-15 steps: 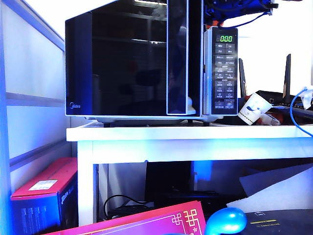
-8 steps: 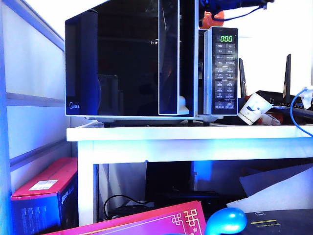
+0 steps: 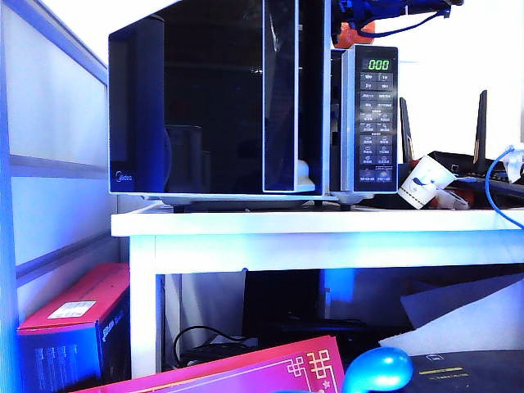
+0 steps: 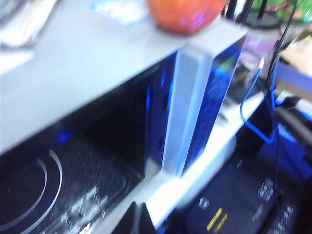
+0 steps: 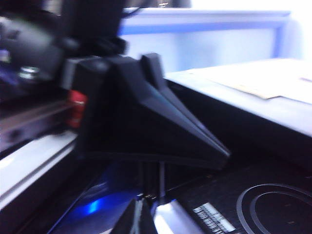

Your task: Open the microwave door, place the orange inside the microwave, then close the microwave door.

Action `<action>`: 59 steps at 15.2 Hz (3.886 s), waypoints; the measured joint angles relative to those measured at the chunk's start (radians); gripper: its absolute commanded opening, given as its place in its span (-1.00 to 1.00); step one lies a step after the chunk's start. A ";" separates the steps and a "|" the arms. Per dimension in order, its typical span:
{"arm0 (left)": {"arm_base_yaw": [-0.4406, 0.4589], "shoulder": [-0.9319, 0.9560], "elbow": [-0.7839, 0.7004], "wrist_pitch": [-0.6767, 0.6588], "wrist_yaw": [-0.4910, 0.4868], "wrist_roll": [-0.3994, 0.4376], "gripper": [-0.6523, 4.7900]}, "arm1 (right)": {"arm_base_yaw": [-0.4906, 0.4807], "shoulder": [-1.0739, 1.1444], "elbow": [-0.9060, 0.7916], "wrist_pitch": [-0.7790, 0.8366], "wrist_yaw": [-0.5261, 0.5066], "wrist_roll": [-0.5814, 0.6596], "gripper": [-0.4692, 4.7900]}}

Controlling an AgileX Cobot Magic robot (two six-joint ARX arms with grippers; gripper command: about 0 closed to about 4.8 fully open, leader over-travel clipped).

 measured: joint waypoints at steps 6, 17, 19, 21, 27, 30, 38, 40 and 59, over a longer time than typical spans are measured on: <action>0.014 -0.001 0.001 -0.060 0.001 0.011 -0.78 | -0.026 0.000 0.000 -0.024 0.044 -0.008 -0.82; 0.014 -0.019 0.016 -0.202 0.005 0.033 -0.78 | -0.064 0.000 0.032 0.097 0.480 -0.023 -0.82; 0.013 -0.032 0.016 -0.243 0.005 0.037 -0.78 | -0.064 -0.001 0.032 0.188 0.552 -0.024 -0.82; 0.013 -0.048 0.012 -0.280 0.005 0.037 -0.78 | -0.064 -0.001 0.032 0.212 0.587 -0.024 -0.82; 0.014 -0.076 0.007 -0.390 0.000 0.034 -0.78 | -0.064 -0.001 0.031 0.246 0.666 -0.024 -0.82; 0.014 -0.080 0.008 -0.433 -0.006 0.066 -0.78 | -0.064 -0.001 0.031 0.246 0.694 -0.024 -0.81; 0.013 -0.126 0.008 -0.589 -0.119 0.078 -0.78 | -0.064 -0.001 0.032 0.261 0.779 -0.024 -0.75; 0.013 -0.126 0.008 -0.607 -0.119 0.078 -0.78 | -0.064 -0.001 0.032 0.261 0.780 -0.024 -0.70; 0.024 -0.155 0.008 -0.728 -0.360 0.124 -0.78 | -0.062 -0.002 0.037 0.132 0.807 -0.026 0.84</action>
